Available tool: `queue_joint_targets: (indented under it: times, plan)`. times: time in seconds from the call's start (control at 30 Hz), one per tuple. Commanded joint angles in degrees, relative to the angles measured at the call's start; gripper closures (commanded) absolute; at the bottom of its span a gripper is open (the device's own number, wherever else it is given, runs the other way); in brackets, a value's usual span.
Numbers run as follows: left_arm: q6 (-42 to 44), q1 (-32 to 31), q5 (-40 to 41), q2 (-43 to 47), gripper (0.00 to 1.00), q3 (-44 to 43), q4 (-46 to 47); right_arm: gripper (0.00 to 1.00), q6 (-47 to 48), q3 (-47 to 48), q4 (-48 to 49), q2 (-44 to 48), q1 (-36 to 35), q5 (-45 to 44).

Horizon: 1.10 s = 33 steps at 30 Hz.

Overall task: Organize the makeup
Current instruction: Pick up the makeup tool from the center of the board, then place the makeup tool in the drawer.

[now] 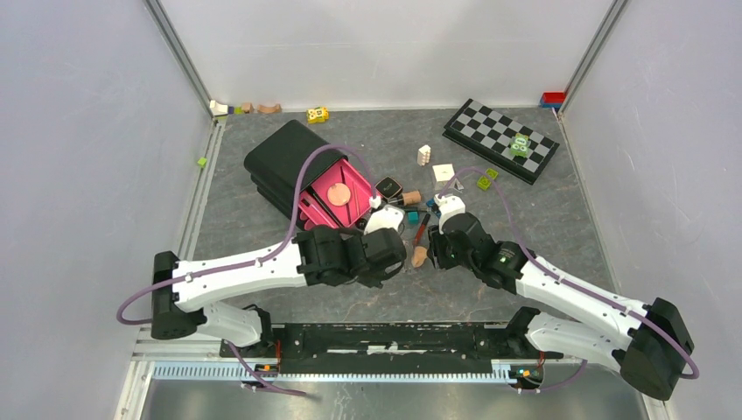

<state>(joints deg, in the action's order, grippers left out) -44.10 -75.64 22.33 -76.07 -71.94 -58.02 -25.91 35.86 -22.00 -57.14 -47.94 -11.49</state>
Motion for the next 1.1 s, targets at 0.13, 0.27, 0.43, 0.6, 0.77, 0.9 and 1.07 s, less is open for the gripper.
queue_joint_targets:
  times: [0.13,0.27,0.43,0.6,0.77,0.9,1.07]
  plan:
    - [8.24,12.31,-0.21,-2.6,0.98,-9.11,-1.22,0.61,-0.77,0.71,-0.77,1.22,0.04,-1.59]
    - [6.44,18.26,-3.88,-1.75,0.98,-10.02,-0.61,0.61,-0.81,0.09,-0.68,1.94,0.03,-2.02]
    - [3.24,22.98,-5.92,-2.68,0.98,-11.18,-1.52,0.61,-0.87,0.35,-0.5,1.41,0.04,-1.35]
    - [1.65,27.45,-3.83,-6.07,0.98,-13.48,-5.35,0.61,-0.77,0.19,-0.33,1.72,0.04,-1.22]
    - [1.73,30.46,-2.99,-8.55,0.98,-14.3,-5.26,0.61,-0.71,-0.32,-0.52,2.06,-0.01,-1.53]
    - [2.13,32.82,-2.85,-10.32,0.98,-13.99,-3.99,0.61,-0.61,-0.55,-0.43,2.26,0.04,-1.66]
    - [2.78,35.57,-3.25,-12.37,0.98,-14.72,-3.2,0.61,-0.41,-0.79,-0.41,2.35,0.04,-1.86]
